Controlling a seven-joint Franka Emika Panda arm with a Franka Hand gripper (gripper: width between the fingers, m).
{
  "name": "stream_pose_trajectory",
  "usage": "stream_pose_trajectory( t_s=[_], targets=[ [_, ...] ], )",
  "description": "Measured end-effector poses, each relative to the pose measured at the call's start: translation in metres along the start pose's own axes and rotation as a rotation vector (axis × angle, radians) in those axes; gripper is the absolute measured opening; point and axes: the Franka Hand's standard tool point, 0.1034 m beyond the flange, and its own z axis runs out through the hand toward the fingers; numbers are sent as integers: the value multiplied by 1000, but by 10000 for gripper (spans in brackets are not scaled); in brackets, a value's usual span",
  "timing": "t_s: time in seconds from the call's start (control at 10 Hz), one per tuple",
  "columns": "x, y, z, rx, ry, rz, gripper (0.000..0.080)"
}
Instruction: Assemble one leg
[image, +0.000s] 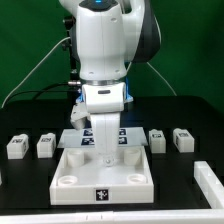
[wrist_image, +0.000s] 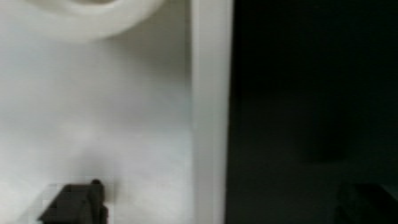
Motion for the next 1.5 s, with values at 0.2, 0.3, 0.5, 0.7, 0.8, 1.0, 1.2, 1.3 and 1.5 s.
stream_pose_trajectory(
  t_s=[0.2,0.3,0.5,0.7,0.8,1.0,1.2,1.3,1.5],
  targets=[
    [0,-1,1,1,0,0,395],
    [0,-1,1,1,0,0,395],
    [0,-1,1,1,0,0,83],
    [0,1,0,-5,1,1,58],
    [0,1,0,-5,1,1,58],
    [0,1,0,-5,1,1,58],
    [0,1,0,-8,1,1,58],
    [-1,1,0,-11,2,3,59],
    [-2,1,0,-12,2,4,59]
  ],
)
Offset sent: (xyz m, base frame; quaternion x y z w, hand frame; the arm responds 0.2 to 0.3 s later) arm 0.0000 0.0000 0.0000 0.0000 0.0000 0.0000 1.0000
